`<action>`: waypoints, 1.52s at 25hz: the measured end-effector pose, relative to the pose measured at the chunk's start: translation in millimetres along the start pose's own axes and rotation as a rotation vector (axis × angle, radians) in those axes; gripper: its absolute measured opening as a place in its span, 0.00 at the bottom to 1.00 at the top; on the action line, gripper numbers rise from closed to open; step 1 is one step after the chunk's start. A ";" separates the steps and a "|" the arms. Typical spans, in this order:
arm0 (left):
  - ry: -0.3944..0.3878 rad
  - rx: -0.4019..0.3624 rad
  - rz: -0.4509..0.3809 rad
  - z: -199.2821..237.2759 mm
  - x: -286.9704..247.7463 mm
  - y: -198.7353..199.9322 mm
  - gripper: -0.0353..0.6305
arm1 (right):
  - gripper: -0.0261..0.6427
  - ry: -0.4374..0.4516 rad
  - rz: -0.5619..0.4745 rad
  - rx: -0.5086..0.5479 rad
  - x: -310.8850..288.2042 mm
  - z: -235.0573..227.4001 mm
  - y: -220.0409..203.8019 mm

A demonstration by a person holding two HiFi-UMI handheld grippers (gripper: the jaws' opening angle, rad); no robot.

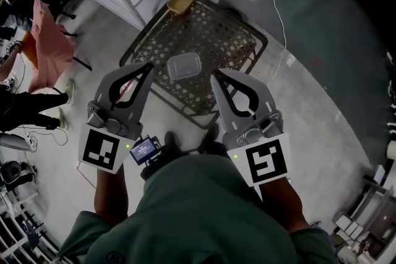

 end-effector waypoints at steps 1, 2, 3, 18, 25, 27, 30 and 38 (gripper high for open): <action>0.010 -0.003 0.005 -3.5 -1.9 0.8 0.06 | 0.05 0.008 -0.005 -0.003 2.2 -3.2 -2.0; 0.019 -0.007 0.012 -7.0 -2.7 1.6 0.06 | 0.05 0.015 -0.011 -0.004 4.7 -5.7 -3.4; 0.029 -0.011 0.017 -9.9 -2.9 2.4 0.06 | 0.05 0.021 -0.016 -0.003 6.6 -7.6 -4.5; -0.028 0.022 0.021 47.6 -28.5 -15.0 0.06 | 0.05 -0.040 0.035 -0.014 -36.0 -14.9 -6.3; -0.122 0.092 -0.021 114.0 -56.4 -39.8 0.06 | 0.05 -0.114 0.119 0.000 -94.6 -18.6 -1.1; -0.144 0.110 -0.022 131.1 -64.9 -53.6 0.06 | 0.05 -0.127 0.151 0.002 -112.8 -18.9 -6.4; -0.189 0.140 -0.025 145.5 -81.3 -75.3 0.06 | 0.05 -0.147 0.194 -0.001 -135.0 -20.5 -19.3; -0.213 0.191 0.067 163.7 -116.9 -119.8 0.06 | 0.05 -0.109 0.287 -0.057 -175.0 -34.0 -70.6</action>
Point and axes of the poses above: the fingertips, and each gripper's own axes: x backward along the fingers, z to its left, y out of its top, the point moved 6 cm from there along x, backward along the fingers, and after that the axes turned 8 degrees about x, right-handed, at the moved point
